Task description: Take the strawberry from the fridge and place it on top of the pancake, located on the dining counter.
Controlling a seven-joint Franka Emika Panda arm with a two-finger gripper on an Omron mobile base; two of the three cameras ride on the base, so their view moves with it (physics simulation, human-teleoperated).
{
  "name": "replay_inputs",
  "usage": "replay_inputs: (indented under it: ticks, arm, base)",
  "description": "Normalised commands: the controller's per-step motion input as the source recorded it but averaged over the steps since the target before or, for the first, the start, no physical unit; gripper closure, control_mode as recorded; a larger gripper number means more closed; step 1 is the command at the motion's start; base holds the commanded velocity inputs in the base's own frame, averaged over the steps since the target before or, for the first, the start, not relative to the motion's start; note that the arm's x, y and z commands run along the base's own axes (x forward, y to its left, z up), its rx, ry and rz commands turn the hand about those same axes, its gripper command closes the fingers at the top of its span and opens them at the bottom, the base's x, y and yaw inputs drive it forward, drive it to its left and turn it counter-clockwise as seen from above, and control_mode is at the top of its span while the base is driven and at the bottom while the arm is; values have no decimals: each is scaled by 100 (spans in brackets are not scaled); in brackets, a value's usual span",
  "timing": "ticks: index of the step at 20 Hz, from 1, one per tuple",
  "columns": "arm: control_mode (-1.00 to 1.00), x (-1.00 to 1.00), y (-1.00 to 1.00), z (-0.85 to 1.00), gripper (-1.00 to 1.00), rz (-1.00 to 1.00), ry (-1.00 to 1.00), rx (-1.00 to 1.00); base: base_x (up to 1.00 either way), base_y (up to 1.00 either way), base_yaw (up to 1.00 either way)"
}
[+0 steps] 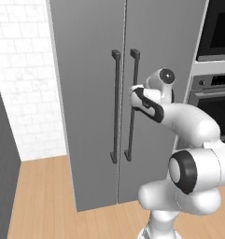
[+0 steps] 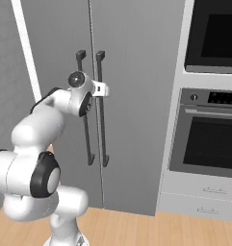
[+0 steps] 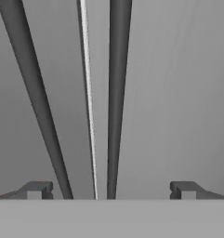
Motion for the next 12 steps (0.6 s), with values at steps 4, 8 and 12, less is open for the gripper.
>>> replay_inputs:
  ticks: [4,8,12]
  arm:
    - [-100,56,0,0,-100,0,3,0]
    - [-100,52,0,0,-100,0,2,0]
    - [-100,49,0,0,-100,0,0,0]
  base:
    - [0,0,0]
    - [0,0,0]
    - [0,0,0]
